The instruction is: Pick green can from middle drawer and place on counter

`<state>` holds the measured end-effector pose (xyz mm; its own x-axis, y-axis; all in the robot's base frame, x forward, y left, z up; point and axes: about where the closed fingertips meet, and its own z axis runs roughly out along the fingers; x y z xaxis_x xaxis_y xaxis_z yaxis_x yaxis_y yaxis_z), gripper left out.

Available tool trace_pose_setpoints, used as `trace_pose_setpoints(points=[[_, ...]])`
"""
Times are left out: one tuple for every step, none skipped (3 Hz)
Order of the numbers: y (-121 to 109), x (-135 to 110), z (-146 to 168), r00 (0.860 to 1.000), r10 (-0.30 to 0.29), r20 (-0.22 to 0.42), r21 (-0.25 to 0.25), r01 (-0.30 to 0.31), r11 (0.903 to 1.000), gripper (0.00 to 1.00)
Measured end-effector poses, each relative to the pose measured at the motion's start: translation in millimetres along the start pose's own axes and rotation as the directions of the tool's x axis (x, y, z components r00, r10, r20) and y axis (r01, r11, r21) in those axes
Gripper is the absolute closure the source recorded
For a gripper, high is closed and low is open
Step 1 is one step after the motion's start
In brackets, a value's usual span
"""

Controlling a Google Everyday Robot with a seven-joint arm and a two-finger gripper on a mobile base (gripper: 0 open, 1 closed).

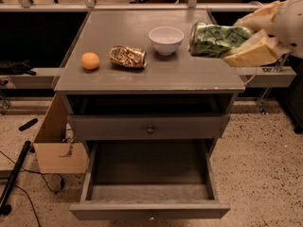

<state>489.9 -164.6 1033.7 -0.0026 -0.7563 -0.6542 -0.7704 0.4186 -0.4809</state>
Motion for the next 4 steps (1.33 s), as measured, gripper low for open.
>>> trace_pose_setpoints(points=[[-15.3, 16.1, 36.7, 0.999, -0.028, -0.042, -0.033, 0.027, 0.9991, 1.0], [-31.8, 38.3, 60.6, 0.995, -0.053, -0.082, -0.057, 0.048, 0.9972, 1.0], [-50.6, 58.4, 81.6, 0.99, -0.078, -0.12, -0.083, 0.068, 0.9942, 1.0], [-68.1, 66.0, 105.6, 0.983, -0.107, -0.149, -0.11, 0.091, 0.9898, 1.0]])
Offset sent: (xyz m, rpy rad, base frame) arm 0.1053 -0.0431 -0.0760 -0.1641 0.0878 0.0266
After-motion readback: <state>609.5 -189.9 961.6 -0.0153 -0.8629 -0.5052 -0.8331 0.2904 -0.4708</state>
